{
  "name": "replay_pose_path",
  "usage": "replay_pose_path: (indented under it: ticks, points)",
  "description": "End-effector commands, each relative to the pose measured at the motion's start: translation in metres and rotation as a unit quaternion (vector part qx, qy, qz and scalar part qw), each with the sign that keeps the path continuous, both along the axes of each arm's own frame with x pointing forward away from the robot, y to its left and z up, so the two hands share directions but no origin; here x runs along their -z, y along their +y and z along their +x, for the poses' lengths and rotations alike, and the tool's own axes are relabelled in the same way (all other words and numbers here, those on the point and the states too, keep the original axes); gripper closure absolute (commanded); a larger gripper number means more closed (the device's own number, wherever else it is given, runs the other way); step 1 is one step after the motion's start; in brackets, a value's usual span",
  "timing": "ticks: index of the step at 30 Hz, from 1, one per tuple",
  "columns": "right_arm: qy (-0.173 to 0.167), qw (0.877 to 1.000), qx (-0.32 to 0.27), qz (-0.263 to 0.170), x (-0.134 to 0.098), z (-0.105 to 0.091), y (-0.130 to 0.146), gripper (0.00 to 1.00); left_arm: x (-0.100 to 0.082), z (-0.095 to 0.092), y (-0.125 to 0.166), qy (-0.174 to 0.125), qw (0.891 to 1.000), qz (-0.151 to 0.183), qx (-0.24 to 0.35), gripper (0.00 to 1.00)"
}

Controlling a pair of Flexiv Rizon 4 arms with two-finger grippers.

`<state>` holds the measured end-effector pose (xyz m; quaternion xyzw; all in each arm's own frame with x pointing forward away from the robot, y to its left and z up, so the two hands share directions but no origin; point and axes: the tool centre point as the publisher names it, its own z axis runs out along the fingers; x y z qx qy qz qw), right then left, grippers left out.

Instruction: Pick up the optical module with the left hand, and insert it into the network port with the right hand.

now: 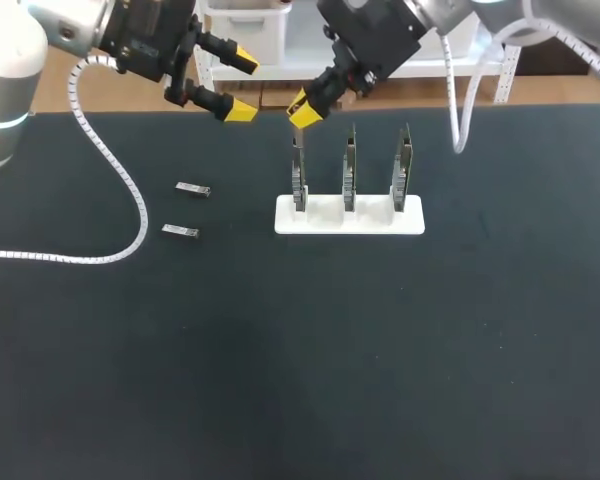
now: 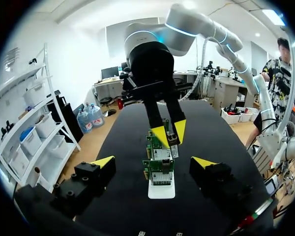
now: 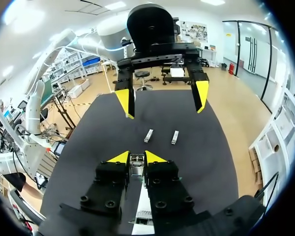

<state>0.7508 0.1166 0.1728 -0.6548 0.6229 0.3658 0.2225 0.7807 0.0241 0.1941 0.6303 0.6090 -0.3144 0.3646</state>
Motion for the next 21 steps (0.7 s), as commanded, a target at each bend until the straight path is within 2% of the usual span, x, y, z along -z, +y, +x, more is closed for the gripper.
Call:
replay_pose_path:
  ticks: [1, 21]
  points:
    - [0.003, 1.0, 0.002, 0.0, 0.0006, 0.003, 0.0004, 1.0, -0.0008, 0.0001, -0.0004, 0.001, 1.0, 0.003, -0.001, 0.0]
    - [0.002, 1.0, 0.01, 0.007, 0.0078, 0.0031, 0.001, 1.0, -0.0008, 0.0001, -0.0004, 0.001, 1.0, 0.003, -0.001, 0.0]
